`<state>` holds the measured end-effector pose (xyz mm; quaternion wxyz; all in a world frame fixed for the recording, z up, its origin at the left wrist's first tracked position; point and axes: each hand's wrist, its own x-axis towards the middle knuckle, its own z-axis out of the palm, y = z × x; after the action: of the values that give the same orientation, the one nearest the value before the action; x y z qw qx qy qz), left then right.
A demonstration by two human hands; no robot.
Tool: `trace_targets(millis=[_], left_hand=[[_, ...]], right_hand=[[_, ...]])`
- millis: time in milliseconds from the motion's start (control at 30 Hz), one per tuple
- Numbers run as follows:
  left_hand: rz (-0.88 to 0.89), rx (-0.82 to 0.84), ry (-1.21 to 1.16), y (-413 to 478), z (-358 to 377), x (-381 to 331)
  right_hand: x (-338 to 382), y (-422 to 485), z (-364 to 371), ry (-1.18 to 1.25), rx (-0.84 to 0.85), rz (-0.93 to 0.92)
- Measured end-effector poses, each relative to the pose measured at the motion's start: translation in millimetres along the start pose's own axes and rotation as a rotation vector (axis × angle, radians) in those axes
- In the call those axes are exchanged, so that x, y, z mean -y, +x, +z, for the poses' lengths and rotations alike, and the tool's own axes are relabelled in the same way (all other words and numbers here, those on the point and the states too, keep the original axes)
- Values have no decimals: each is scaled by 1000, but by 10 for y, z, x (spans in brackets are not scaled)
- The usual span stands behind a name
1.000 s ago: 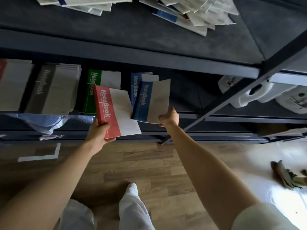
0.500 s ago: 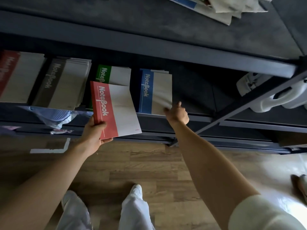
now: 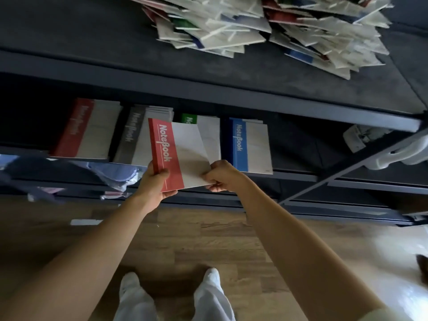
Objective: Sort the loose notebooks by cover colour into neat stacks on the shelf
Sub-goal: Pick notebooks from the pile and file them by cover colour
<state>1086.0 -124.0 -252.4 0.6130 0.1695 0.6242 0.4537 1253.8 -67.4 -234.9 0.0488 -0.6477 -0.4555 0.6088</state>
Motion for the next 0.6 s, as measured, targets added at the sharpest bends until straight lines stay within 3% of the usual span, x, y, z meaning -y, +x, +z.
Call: trace_targets(millis=[100,267,533,600], left_hand=[[10,62,48,13,-377,-173],[28,129,128,55,-1025,-458],[141,58,301,170,-1848,-752],[174,23,315,229,-1974,-810]], right_hand=[[156,-46,365,90,11,23],[480,-44,1065,193,-111,0],[1056,11,1817,80,-211,-34],[1143,72,1942,-58,-241,-73]])
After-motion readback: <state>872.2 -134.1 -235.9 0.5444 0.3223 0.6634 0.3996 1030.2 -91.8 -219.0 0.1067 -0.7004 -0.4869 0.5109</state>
